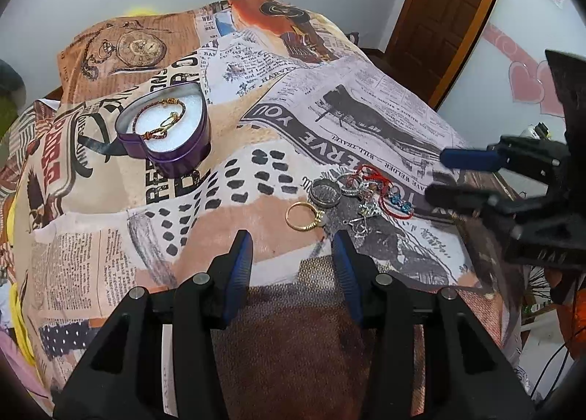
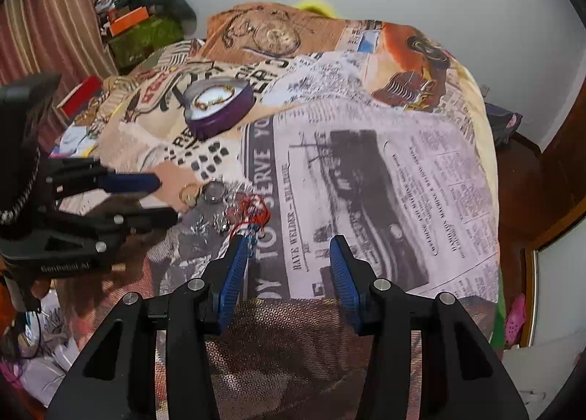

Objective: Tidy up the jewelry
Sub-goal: 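Move both open tools back to the jewelry pile, then grasp the red string bracelet with the right tool while the left tool grasps a gold ring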

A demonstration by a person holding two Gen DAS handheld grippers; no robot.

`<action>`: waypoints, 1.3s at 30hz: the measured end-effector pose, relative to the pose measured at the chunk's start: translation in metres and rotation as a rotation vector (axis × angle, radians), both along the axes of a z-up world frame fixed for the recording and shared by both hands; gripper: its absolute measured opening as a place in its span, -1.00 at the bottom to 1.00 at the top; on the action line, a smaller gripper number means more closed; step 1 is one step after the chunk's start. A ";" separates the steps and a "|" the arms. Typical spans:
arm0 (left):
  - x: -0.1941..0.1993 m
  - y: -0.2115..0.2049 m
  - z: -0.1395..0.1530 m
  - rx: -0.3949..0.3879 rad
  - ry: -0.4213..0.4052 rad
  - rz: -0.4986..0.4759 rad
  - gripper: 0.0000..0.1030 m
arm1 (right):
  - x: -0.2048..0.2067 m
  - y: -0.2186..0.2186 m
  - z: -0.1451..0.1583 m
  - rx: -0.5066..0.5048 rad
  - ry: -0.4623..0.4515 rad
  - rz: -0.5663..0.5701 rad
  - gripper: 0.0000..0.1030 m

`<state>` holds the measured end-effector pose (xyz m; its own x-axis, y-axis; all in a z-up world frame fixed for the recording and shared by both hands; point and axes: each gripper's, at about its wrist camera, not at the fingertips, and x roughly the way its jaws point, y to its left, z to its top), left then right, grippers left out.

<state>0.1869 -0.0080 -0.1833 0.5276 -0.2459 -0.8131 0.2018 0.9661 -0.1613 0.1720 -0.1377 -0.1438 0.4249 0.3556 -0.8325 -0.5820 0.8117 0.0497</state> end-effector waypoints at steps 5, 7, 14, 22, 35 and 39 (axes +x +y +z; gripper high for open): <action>0.008 -0.002 -0.004 -0.016 0.000 -0.015 -0.12 | -0.003 0.009 -0.007 0.012 0.020 0.039 -0.16; 0.010 -0.003 -0.005 -0.019 -0.002 -0.020 -0.12 | -0.003 0.015 -0.010 0.006 0.017 0.048 -0.16; 0.014 -0.007 -0.009 -0.024 -0.018 -0.056 -0.12 | 0.008 0.019 -0.020 0.024 0.041 0.049 -0.16; 0.019 -0.009 -0.011 -0.035 -0.027 -0.071 -0.12 | 0.007 0.019 -0.022 0.029 0.029 0.053 -0.17; 0.019 -0.010 -0.014 -0.054 -0.047 -0.097 -0.52 | 0.013 0.012 -0.023 0.057 0.007 0.012 -0.83; 0.018 -0.012 -0.014 -0.044 -0.057 -0.103 -0.52 | 0.012 0.012 -0.023 0.076 -0.003 0.002 -0.85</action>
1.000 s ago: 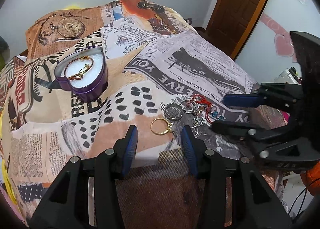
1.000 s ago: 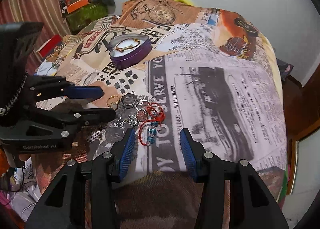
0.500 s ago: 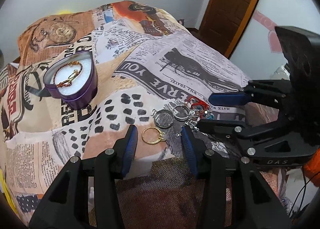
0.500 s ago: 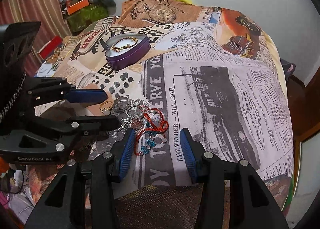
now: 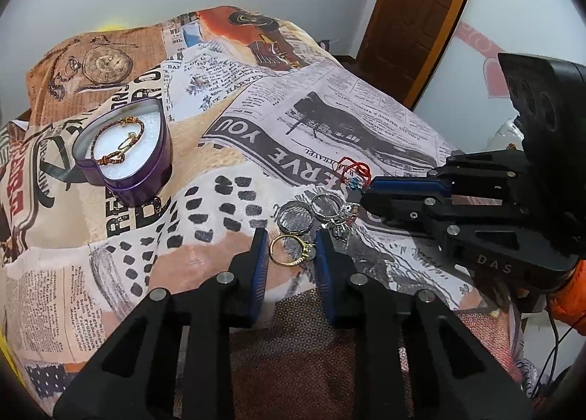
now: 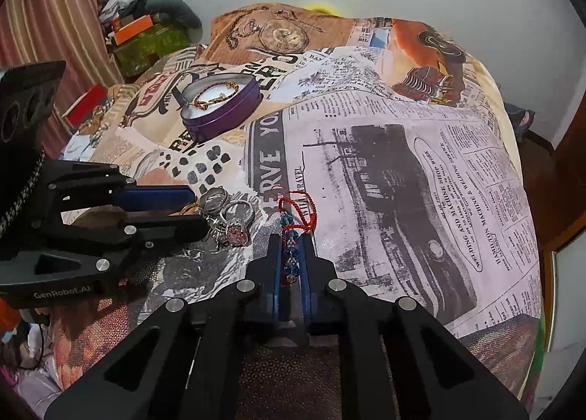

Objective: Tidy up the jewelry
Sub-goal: 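Grasp the red string bracelet with the right tool while the left tool grasps a gold ring, then carry the red bracelet and gold ring into the heart tin and release both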

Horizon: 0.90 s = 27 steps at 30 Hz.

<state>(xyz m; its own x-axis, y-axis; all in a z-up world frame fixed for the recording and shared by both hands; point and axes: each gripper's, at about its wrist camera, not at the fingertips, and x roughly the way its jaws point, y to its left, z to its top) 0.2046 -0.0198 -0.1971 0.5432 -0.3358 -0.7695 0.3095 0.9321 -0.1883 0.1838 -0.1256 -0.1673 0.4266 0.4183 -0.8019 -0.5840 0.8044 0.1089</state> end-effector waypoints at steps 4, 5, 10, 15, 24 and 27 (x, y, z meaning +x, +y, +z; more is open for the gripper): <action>-0.004 -0.002 0.003 0.017 -0.011 0.008 -0.52 | 0.000 0.000 0.003 0.003 -0.002 -0.013 -0.85; -0.006 -0.002 0.004 0.012 -0.010 0.012 -0.52 | 0.000 0.000 0.004 0.003 0.001 -0.011 -0.85; -0.013 0.001 0.013 -0.009 -0.023 0.041 -0.52 | -0.002 0.000 0.013 -0.010 -0.014 -0.002 -0.85; -0.020 0.010 0.029 -0.019 -0.057 0.070 -0.52 | -0.003 -0.001 0.030 -0.007 -0.044 -0.002 -0.85; -0.028 0.031 0.055 0.013 -0.130 0.114 -0.52 | -0.003 0.009 0.062 0.006 -0.127 0.012 -0.86; -0.029 0.040 0.058 0.016 -0.142 0.130 -0.52 | -0.001 0.017 0.071 0.012 -0.153 0.020 -0.85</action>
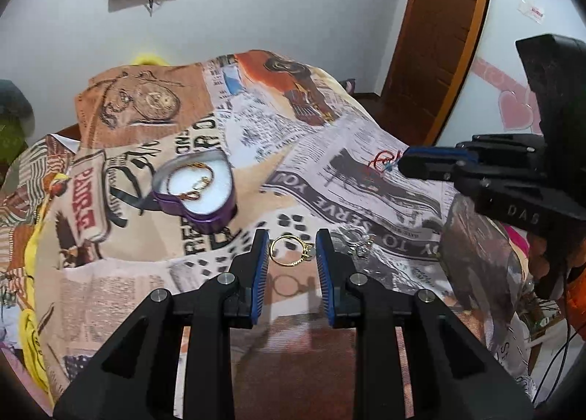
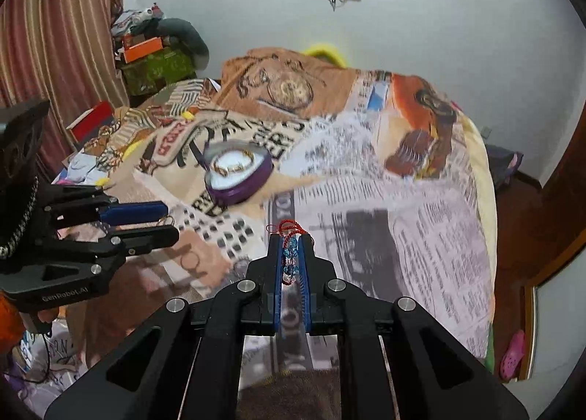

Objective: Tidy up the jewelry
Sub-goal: 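Carry the red bracelet and gold ring into the heart tin and release both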

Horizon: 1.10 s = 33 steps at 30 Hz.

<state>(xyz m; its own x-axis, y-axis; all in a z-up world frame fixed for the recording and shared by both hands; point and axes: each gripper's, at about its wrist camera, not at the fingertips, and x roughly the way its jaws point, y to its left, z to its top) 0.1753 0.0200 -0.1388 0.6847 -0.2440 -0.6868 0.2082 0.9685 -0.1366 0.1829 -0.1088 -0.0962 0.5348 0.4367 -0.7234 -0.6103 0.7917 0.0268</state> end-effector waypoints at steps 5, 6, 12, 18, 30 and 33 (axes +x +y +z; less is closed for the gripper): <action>0.000 0.017 0.007 -0.004 -0.020 0.038 -0.52 | 0.007 0.013 0.012 0.032 -0.015 0.005 -0.85; 0.001 0.021 0.008 -0.005 -0.024 0.046 -0.52 | 0.008 0.016 0.014 0.036 -0.020 0.006 -0.85; 0.009 0.041 0.015 0.012 -0.053 0.079 -0.52 | 0.019 0.037 0.022 0.070 -0.028 0.023 -0.85; 0.023 0.058 0.016 0.017 -0.066 0.109 -0.52 | 0.032 0.058 0.025 0.084 -0.023 0.053 -0.85; 0.068 0.086 -0.006 -0.007 -0.020 0.145 -0.52 | 0.066 0.106 0.003 0.068 0.043 0.098 -0.85; 0.079 0.088 -0.011 -0.004 -0.008 0.147 -0.52 | 0.074 0.115 -0.004 0.052 0.060 0.098 -0.85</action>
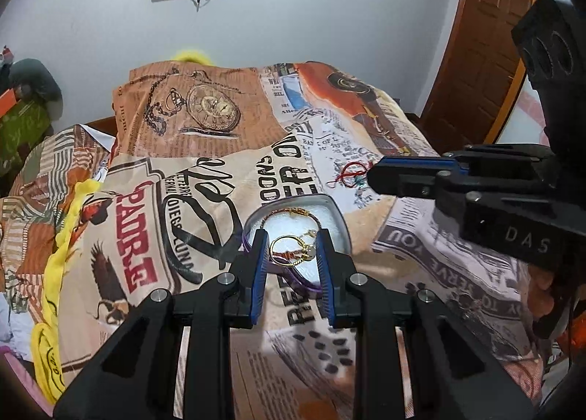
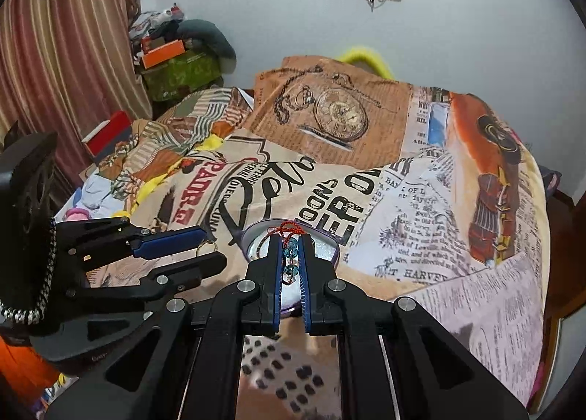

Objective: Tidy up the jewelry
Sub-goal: 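Carry the red bracelet and gold ring into the heart tin and release both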

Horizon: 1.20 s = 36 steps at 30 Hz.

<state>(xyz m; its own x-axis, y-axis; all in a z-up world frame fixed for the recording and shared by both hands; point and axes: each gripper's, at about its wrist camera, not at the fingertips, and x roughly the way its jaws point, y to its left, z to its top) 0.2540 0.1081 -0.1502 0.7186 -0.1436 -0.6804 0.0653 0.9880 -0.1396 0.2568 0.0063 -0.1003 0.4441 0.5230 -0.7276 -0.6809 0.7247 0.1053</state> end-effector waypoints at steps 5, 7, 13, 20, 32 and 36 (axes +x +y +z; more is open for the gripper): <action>0.017 0.001 -0.011 0.008 0.026 -0.002 -0.52 | 0.015 0.009 -0.013 -0.017 0.046 0.005 -0.85; 0.023 0.001 -0.017 0.007 0.040 -0.004 -0.52 | 0.021 0.012 -0.020 -0.032 0.067 0.007 -0.85; 0.039 0.001 -0.030 0.002 0.085 -0.001 -0.52 | 0.037 0.017 -0.039 -0.054 0.146 0.010 -0.85; 0.050 -0.002 -0.037 0.011 0.109 -0.009 -0.52 | 0.052 0.012 -0.061 -0.025 0.289 -0.012 -0.85; 0.050 -0.014 -0.038 0.083 0.112 -0.032 -0.50 | 0.056 0.009 -0.060 -0.020 0.303 -0.024 -0.85; 0.044 -0.016 -0.033 0.106 0.097 -0.030 -0.25 | 0.057 0.009 -0.061 -0.033 0.311 -0.018 -0.82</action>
<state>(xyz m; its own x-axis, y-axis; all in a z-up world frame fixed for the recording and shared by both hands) 0.2980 0.0916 -0.1836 0.6452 -0.0881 -0.7589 0.0866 0.9954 -0.0420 0.3137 0.0155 -0.1612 0.2066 0.4906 -0.8465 -0.6065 0.7431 0.2826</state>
